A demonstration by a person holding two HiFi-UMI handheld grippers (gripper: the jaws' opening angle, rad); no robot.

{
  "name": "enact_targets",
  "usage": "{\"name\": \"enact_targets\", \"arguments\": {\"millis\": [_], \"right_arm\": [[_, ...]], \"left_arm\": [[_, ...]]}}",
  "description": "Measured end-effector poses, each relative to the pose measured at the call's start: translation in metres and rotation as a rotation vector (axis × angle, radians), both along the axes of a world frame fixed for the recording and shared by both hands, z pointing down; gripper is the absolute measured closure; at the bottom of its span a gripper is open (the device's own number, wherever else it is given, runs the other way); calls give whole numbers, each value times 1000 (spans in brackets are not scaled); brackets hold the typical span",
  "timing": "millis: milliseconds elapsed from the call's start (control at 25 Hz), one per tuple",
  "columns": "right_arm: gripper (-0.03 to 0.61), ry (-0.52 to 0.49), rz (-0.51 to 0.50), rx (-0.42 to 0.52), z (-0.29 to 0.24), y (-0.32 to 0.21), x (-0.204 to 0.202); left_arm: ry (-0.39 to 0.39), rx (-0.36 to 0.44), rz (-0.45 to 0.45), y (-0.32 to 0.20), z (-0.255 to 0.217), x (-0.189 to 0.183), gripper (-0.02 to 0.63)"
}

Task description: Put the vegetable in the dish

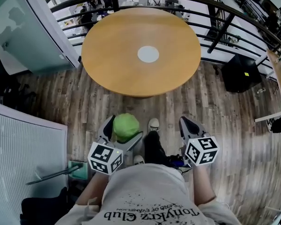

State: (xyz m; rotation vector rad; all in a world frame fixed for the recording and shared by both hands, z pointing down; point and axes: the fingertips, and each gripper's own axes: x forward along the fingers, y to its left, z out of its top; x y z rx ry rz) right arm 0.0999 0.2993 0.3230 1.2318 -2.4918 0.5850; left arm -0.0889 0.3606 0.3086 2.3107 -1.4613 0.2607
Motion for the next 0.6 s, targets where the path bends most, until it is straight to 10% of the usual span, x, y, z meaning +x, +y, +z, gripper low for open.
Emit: {"name": "enact_targets", "arguments": {"millis": [600], "right_arm": [[554,-10,-70,18,-3,-231,-12]], "left_arm": [[-12,13,-17,-211,-4,1,114]]}}
